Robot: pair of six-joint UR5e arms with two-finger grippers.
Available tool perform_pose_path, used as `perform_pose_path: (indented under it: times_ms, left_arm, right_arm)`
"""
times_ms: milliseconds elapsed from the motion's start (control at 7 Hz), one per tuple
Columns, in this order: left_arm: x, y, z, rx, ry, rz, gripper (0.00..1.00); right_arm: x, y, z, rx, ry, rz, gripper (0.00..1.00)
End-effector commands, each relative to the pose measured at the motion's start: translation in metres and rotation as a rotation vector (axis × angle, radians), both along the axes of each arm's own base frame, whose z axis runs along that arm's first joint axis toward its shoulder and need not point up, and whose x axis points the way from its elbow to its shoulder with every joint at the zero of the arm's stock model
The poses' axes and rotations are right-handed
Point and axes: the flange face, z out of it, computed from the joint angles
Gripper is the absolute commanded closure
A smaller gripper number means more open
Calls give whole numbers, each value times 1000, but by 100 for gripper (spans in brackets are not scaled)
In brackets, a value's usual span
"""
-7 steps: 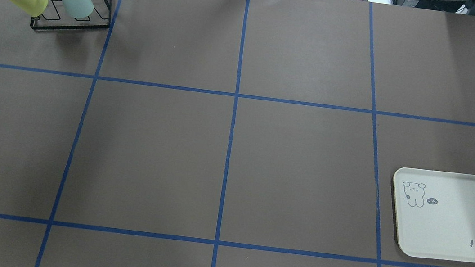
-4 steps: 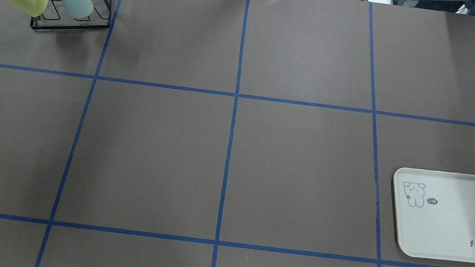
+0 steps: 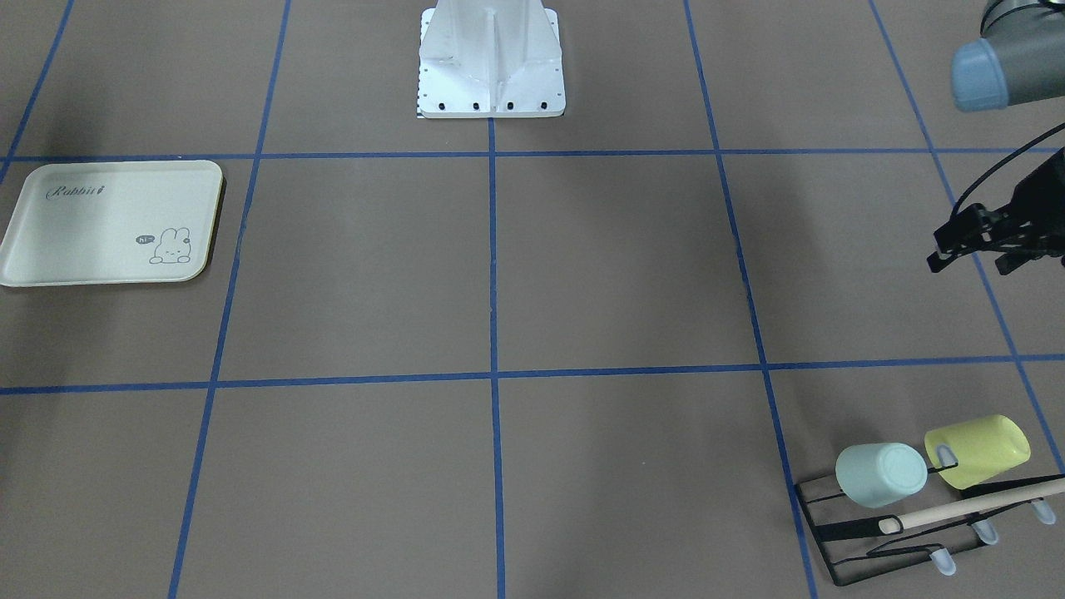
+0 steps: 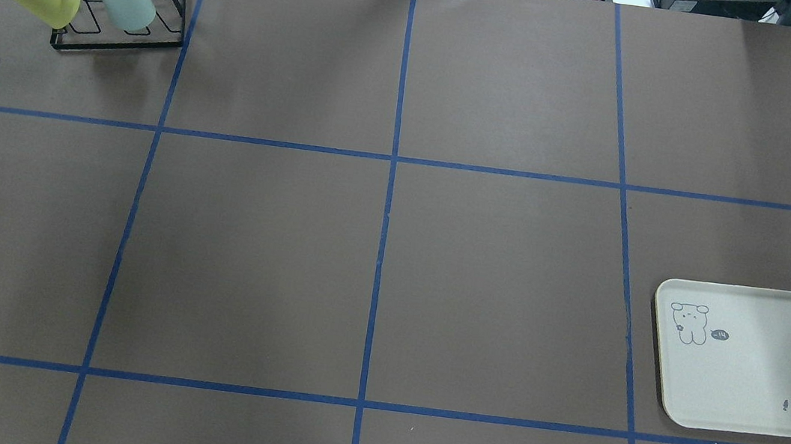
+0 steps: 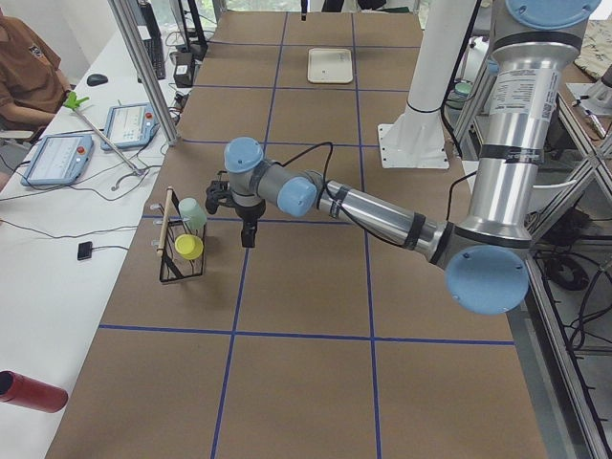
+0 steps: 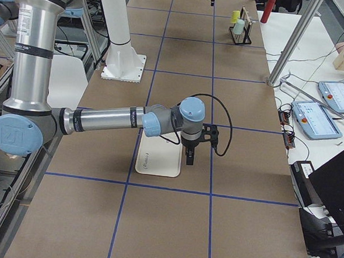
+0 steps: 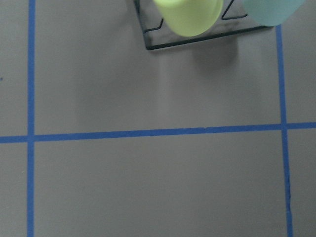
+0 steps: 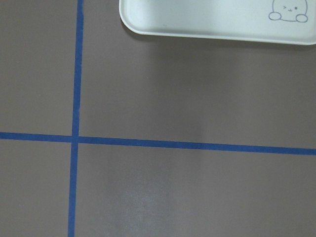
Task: Left arm grabs green cup and hands to right arm on tray
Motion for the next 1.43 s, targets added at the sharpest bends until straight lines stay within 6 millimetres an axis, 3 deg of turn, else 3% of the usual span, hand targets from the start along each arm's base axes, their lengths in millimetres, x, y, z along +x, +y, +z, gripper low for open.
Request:
perform_pose_path:
  times_ms: [0, 286, 429, 714, 1000, 1286]
  left_arm:
    - [74, -55, -64, -28, -64, 8, 0]
    - [102, -93, -71, -44, -76, 26, 0]
    - [116, -121, -79, -62, -86, 29, 0]
    - [124, -135, -62, -77, -102, 30, 1]
    - [134, -164, -57, -68, -152, 11, 1]
    - [134, -173, -36, -57, -161, 4, 2]
  right_arm:
    - [-5, -2, -2, 7, -1, -10, 0]
    - [-5, -2, -2, 8, 2, -10, 0]
    - [-5, -2, -2, 7, 2, -10, 0]
    - [-6, -3, -3, 9, 0, -11, 0]
    - [-6, -3, -3, 9, -1, -11, 0]
    - [-6, -3, -4, 21, -3, -12, 0]
